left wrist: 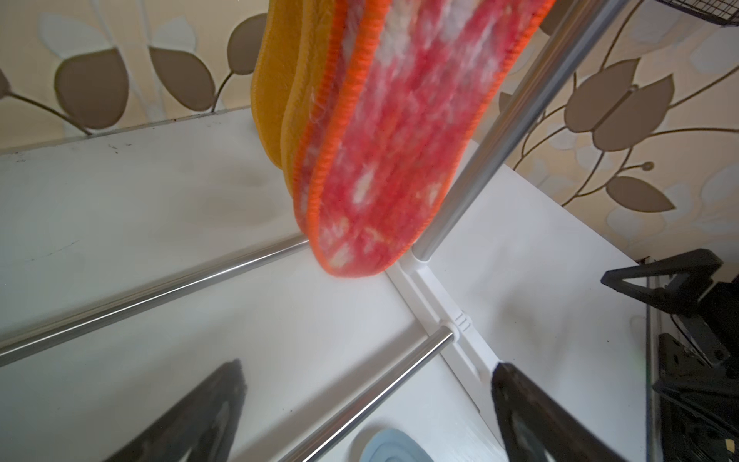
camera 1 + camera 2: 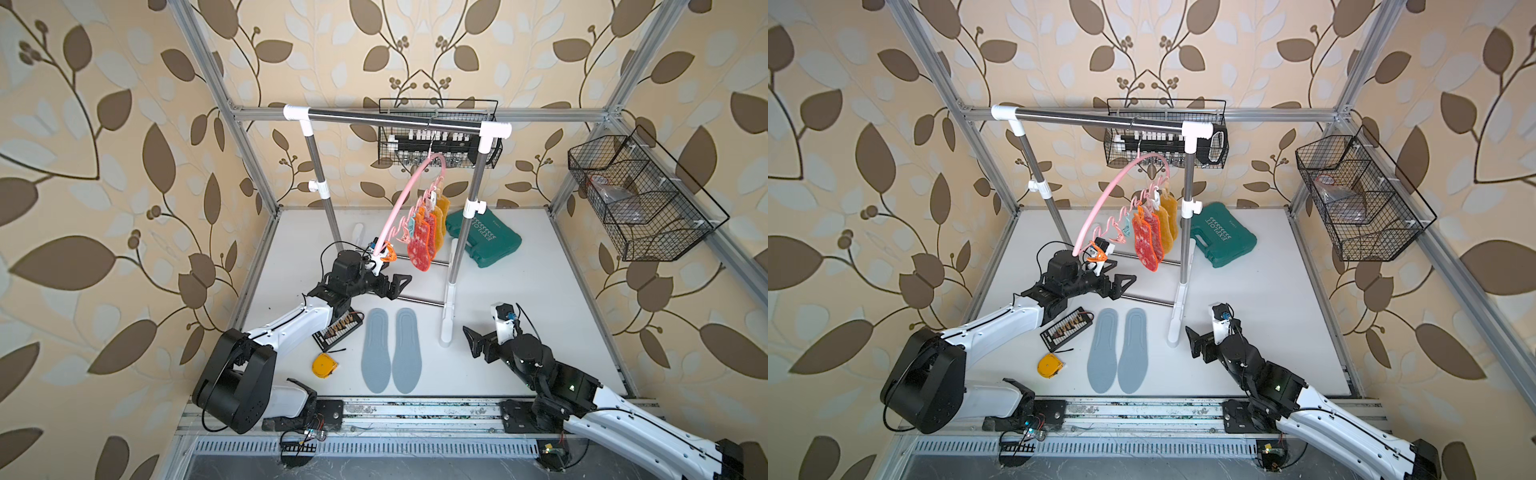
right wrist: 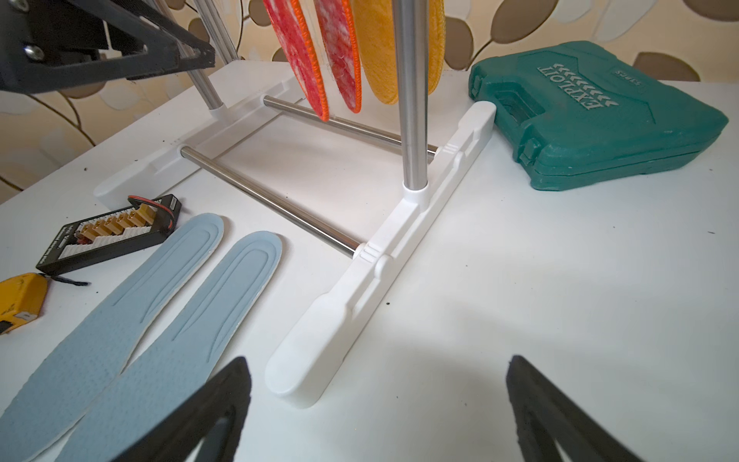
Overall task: Take the shoe insoles off the hanger
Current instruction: Remove the insole from the hanger.
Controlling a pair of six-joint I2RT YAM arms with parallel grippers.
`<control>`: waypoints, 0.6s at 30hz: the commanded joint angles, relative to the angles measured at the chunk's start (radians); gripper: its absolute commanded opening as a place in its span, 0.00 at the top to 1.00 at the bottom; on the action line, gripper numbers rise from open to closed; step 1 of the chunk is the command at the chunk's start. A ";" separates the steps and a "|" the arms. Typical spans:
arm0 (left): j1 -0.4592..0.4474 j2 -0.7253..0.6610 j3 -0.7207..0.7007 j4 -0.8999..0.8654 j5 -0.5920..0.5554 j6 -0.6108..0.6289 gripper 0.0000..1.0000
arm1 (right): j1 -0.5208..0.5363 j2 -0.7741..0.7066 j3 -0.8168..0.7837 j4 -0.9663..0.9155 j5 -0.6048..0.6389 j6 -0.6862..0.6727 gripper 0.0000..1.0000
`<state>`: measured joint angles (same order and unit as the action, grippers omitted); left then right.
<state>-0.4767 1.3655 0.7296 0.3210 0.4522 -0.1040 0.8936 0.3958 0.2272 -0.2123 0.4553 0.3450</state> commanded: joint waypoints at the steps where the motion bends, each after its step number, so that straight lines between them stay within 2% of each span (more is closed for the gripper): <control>1: 0.009 0.029 0.026 0.149 0.090 0.005 0.01 | -0.004 -0.022 -0.022 0.022 -0.009 -0.015 0.02; 5: 0.009 0.066 0.004 0.290 0.143 0.027 0.01 | -0.004 -0.025 -0.023 0.023 -0.009 -0.017 0.02; 13: 0.029 0.122 0.055 0.290 0.130 0.080 0.01 | -0.005 -0.011 -0.022 0.032 -0.021 -0.024 0.02; 18: 0.092 0.142 0.088 0.338 0.194 0.063 0.01 | -0.004 -0.009 -0.023 0.038 -0.029 -0.028 0.02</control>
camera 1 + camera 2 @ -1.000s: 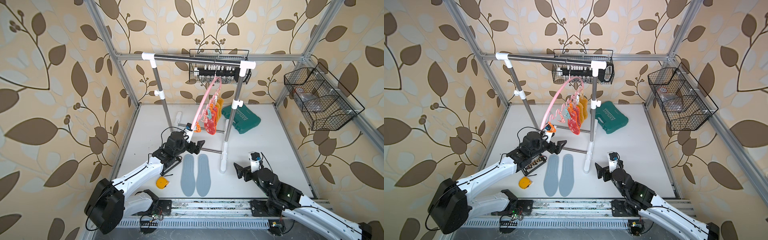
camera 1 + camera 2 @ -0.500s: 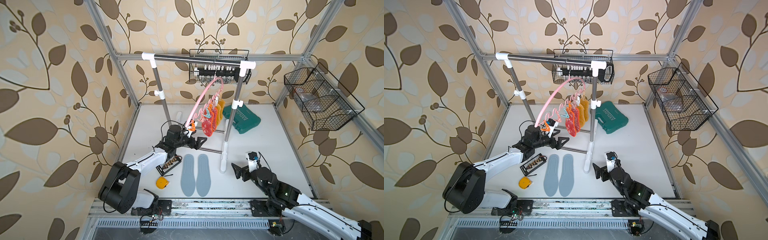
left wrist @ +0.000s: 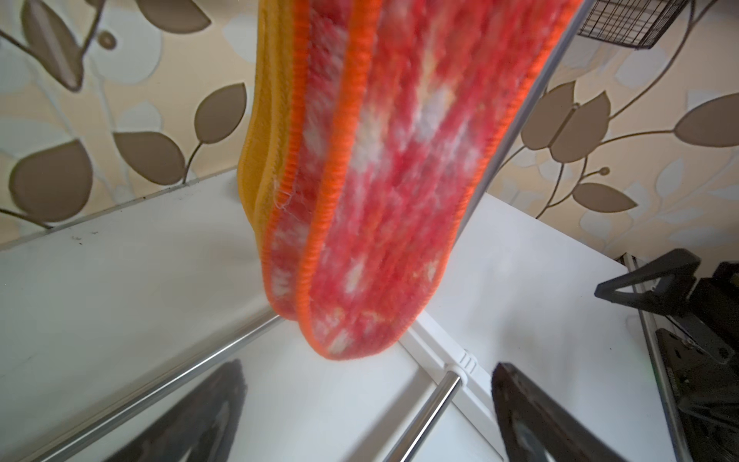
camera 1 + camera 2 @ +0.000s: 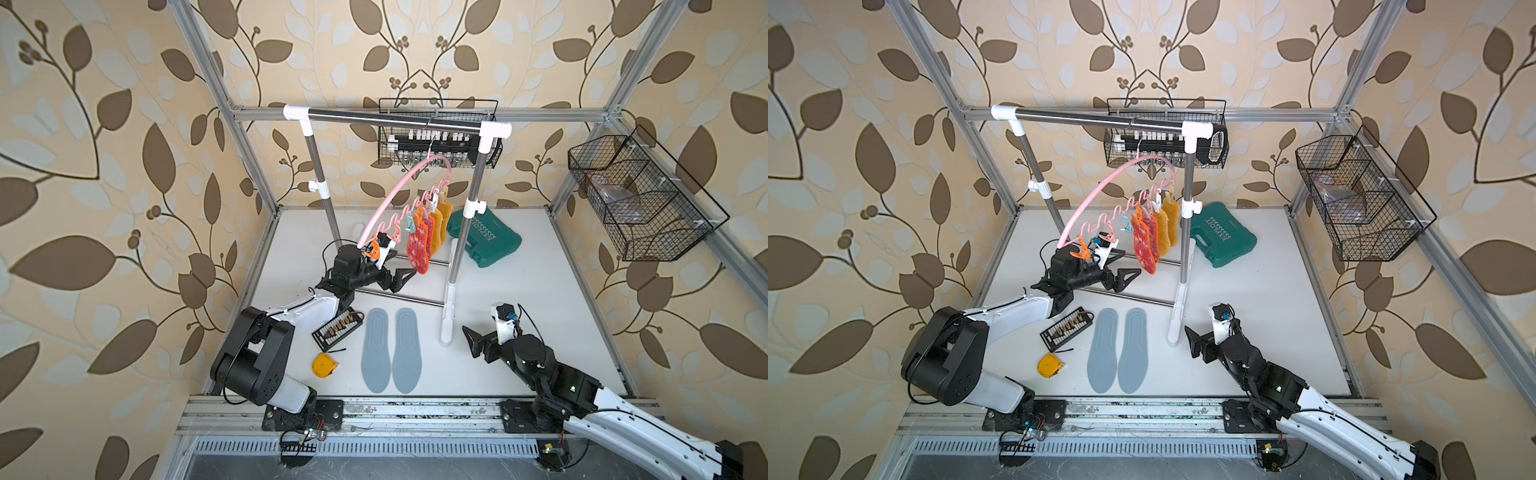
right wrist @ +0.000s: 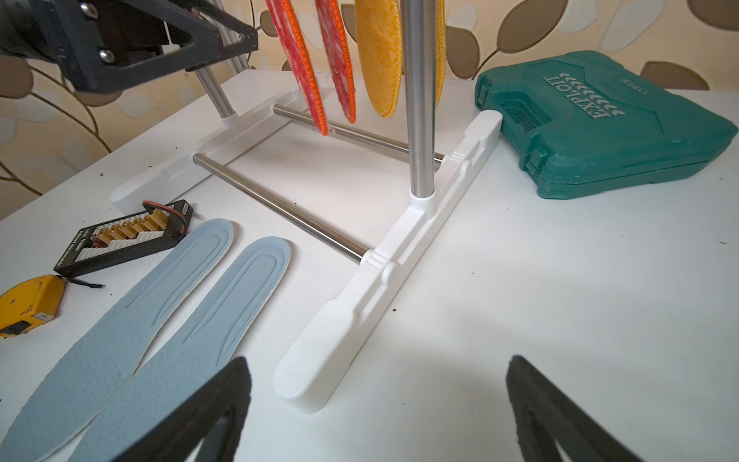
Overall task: Take the shoe insoles off the hanger
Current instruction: Remove the insole from the hanger.
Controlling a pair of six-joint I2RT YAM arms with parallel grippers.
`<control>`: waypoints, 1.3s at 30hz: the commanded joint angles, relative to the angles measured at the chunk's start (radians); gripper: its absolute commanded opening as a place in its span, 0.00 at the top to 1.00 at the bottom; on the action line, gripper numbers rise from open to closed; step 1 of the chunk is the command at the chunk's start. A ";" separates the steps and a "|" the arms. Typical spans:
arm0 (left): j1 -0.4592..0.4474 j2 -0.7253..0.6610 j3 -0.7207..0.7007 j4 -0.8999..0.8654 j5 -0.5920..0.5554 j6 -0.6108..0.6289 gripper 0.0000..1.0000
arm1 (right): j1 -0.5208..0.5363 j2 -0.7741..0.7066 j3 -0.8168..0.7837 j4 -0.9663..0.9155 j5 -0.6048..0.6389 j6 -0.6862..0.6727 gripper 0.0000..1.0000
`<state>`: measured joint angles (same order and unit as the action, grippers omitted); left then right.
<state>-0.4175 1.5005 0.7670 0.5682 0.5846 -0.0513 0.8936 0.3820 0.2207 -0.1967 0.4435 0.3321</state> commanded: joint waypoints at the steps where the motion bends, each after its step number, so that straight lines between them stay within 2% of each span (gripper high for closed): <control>1: 0.039 0.013 0.054 0.106 0.070 0.008 0.01 | -0.003 0.006 -0.018 0.023 -0.020 -0.017 0.02; 9: 0.042 0.080 0.151 0.039 0.228 0.054 0.01 | -0.003 -0.014 -0.023 0.015 0.002 -0.008 0.02; 15: 0.042 0.098 0.200 0.030 0.284 0.075 0.01 | -0.004 -0.003 -0.023 0.028 -0.011 -0.018 0.02; 26: 0.034 0.139 0.301 -0.111 0.391 0.139 0.03 | -0.004 0.023 -0.018 0.037 -0.021 -0.022 0.02; 30: 0.007 0.143 0.301 -0.140 0.376 0.208 0.06 | -0.004 0.026 -0.017 0.041 -0.023 -0.025 0.02; 39: -0.005 0.135 0.311 -0.174 0.402 0.238 0.16 | -0.003 0.044 -0.015 0.050 -0.033 -0.028 0.02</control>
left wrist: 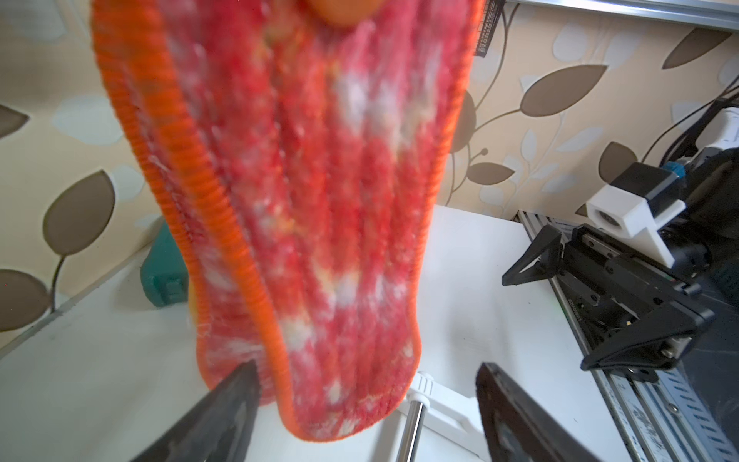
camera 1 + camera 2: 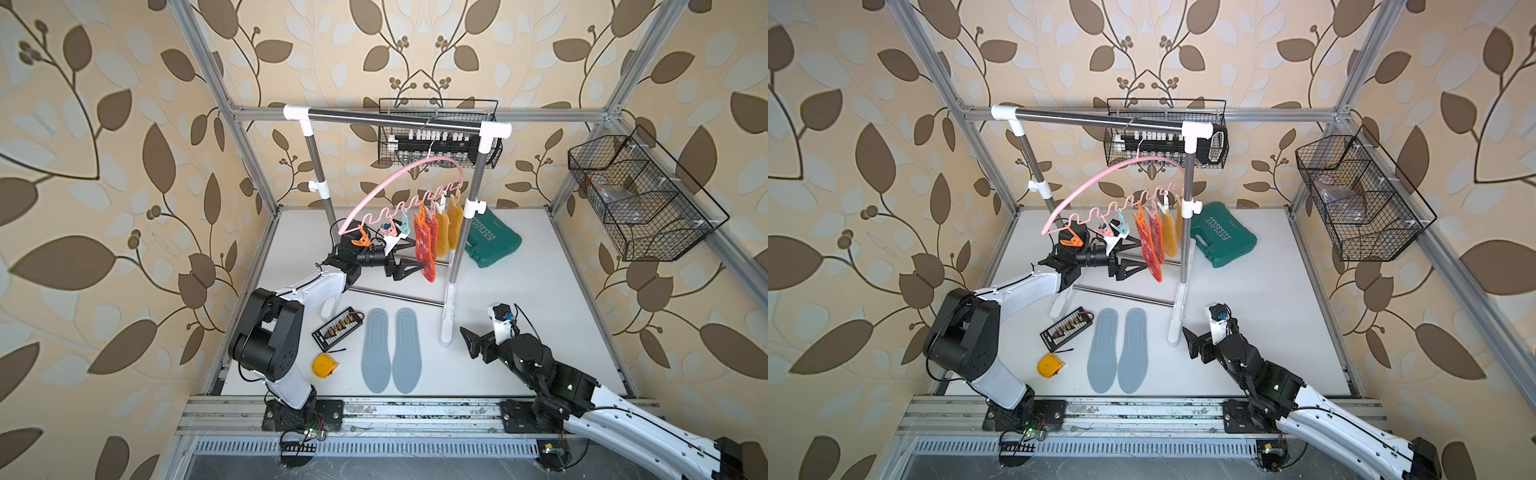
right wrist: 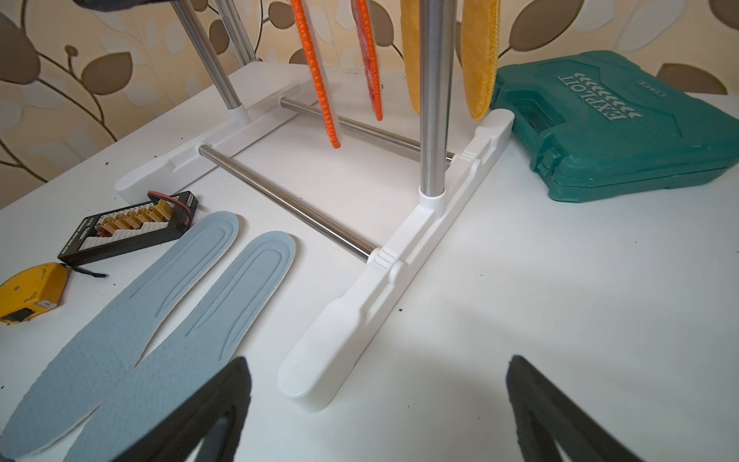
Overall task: Take the shoe insoles off the hanger
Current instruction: Remove the insole from the hanger.
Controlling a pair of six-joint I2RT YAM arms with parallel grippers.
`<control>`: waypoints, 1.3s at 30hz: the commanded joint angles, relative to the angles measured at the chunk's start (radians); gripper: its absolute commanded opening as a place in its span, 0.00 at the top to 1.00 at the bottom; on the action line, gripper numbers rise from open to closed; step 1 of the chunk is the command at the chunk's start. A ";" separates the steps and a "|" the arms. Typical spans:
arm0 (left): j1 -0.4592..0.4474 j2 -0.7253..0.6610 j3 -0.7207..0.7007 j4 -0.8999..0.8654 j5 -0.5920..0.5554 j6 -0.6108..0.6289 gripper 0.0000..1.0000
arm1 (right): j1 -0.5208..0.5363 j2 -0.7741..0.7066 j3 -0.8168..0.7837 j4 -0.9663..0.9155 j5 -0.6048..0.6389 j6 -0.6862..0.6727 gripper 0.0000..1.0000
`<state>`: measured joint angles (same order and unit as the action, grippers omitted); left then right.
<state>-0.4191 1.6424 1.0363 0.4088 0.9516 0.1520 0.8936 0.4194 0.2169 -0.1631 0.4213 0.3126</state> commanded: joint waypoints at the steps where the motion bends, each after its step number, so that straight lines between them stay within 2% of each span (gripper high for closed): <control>1: -0.005 -0.007 0.042 -0.017 0.036 0.038 0.17 | -0.004 0.009 -0.011 0.018 -0.014 -0.010 0.02; 4: -0.006 -0.001 0.048 -0.019 0.038 0.040 0.17 | -0.004 0.017 -0.009 0.020 -0.014 -0.010 0.02; 9: -0.012 0.020 0.059 0.015 0.019 0.011 0.12 | -0.003 0.028 -0.007 0.023 -0.014 -0.012 0.02; 21: -0.029 0.085 0.105 0.046 0.009 -0.016 0.13 | -0.004 0.024 -0.010 0.025 -0.013 -0.011 0.02; 25: -0.033 0.093 0.105 0.058 -0.009 -0.029 0.22 | -0.004 0.034 -0.008 0.028 -0.013 -0.013 0.02; 30: -0.033 0.100 0.105 0.065 -0.021 -0.032 0.41 | -0.003 0.050 -0.003 0.032 -0.013 -0.013 0.02; 37: -0.032 0.075 0.081 0.059 -0.043 -0.024 0.56 | -0.004 0.048 -0.005 0.033 -0.007 -0.012 0.02; 39: -0.033 0.061 0.069 0.053 -0.056 -0.023 0.57 | -0.004 0.049 -0.005 0.034 -0.005 -0.010 0.02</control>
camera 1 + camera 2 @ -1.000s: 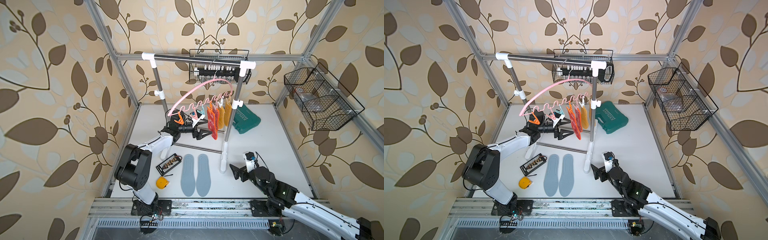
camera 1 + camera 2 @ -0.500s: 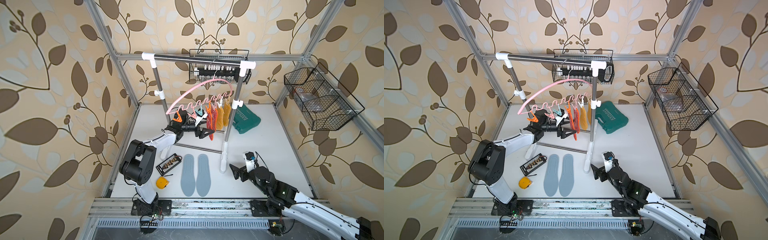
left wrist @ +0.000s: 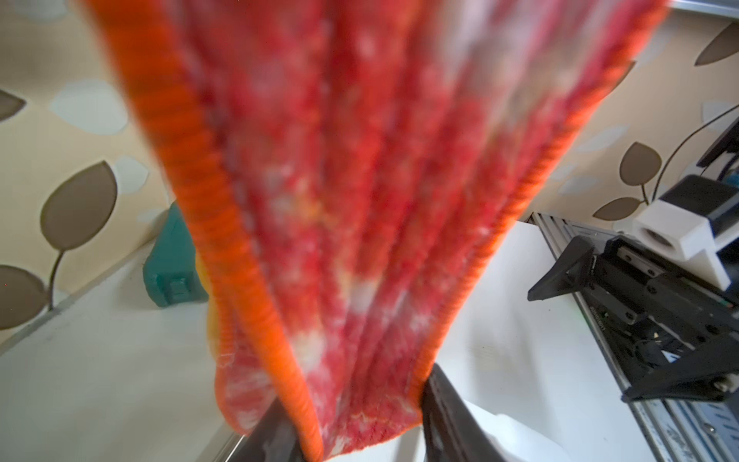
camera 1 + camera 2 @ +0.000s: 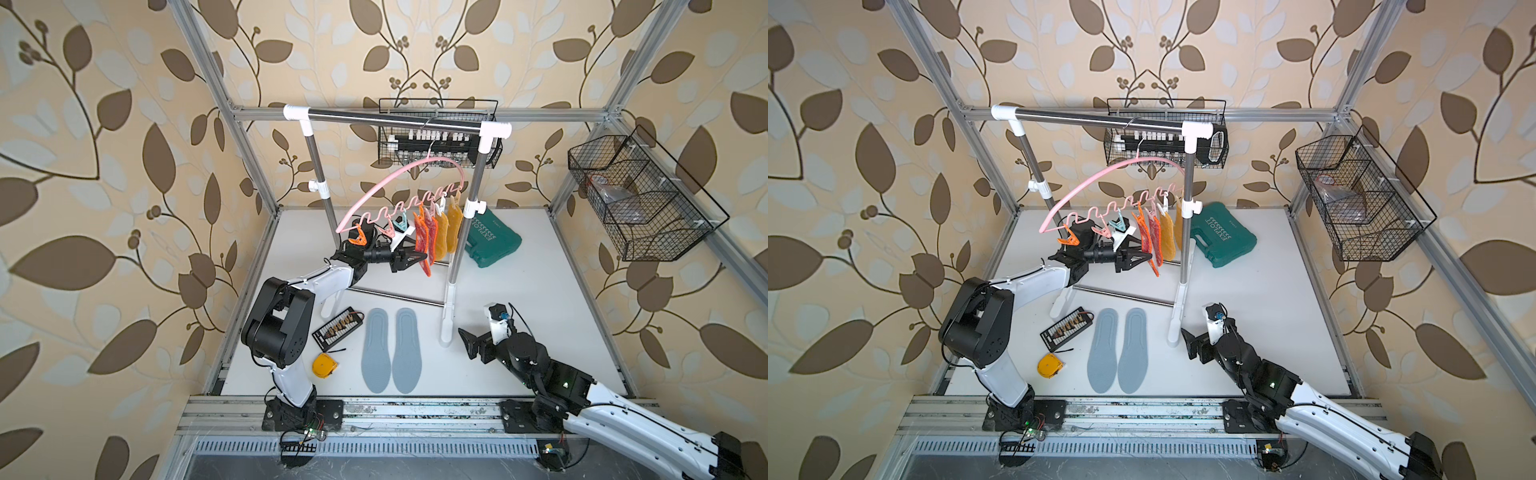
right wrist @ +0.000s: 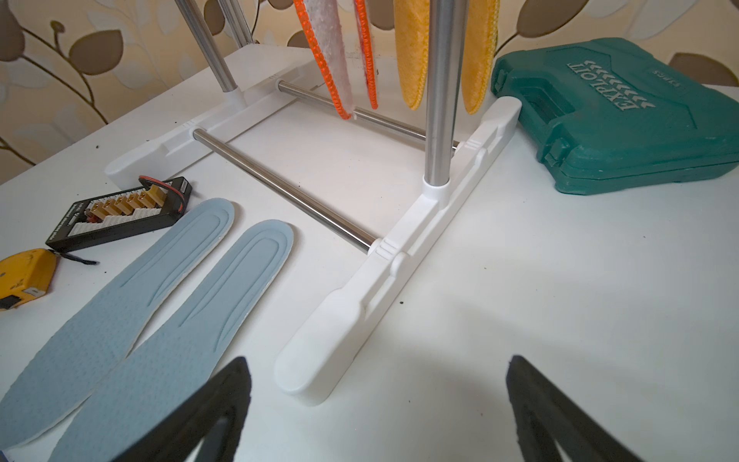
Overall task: Take the shoe insoles off the hanger
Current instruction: Remove the insole from the hanger.
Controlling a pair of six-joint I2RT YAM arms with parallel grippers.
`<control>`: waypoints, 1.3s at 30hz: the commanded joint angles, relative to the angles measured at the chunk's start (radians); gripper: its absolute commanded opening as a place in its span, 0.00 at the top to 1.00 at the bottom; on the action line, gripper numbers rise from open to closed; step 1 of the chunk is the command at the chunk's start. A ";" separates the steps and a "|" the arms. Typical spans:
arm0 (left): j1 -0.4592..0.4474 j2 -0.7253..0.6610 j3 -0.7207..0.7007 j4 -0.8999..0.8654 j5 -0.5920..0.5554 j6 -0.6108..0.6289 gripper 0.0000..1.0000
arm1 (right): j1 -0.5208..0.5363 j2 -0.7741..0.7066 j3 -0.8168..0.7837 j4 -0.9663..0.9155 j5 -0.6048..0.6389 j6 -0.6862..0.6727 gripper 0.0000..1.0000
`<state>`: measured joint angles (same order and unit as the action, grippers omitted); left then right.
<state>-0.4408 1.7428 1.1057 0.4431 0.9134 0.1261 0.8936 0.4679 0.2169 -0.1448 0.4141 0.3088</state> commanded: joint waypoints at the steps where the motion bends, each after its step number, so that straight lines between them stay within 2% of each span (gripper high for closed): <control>1: -0.011 -0.047 -0.009 0.021 -0.024 0.003 0.57 | -0.004 0.003 -0.005 0.016 0.001 -0.007 0.02; 13: -0.012 -0.194 -0.140 -0.007 -0.095 -0.002 0.56 | -0.003 0.036 0.044 0.037 0.015 -0.002 0.02; 18: -0.011 -0.252 -0.178 -0.042 -0.105 -0.002 0.55 | -0.004 0.092 0.109 0.182 -0.051 -0.127 0.02; 24: -0.012 -0.329 -0.213 -0.047 -0.129 -0.040 0.54 | -0.003 0.260 0.116 0.494 -0.224 -0.409 0.02; 29: -0.011 -0.393 -0.239 -0.080 -0.131 -0.056 0.54 | -0.004 0.452 0.179 0.683 -0.281 -0.526 0.02; 32: -0.011 -0.419 -0.254 -0.079 -0.128 -0.073 0.54 | -0.006 0.574 0.237 0.742 -0.266 -0.555 0.02; 37: -0.013 -0.444 -0.274 -0.070 -0.120 -0.103 0.53 | -0.048 0.721 0.328 0.802 -0.383 -0.544 0.03; 39: -0.013 -0.454 -0.282 -0.073 -0.123 -0.109 0.53 | -0.078 0.772 0.341 0.860 -0.444 -0.489 0.08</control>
<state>-0.4427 1.3380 0.8272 0.3218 0.7841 0.0414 0.8425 1.1969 0.5301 0.6132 0.0696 -0.2081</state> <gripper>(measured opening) 0.464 0.928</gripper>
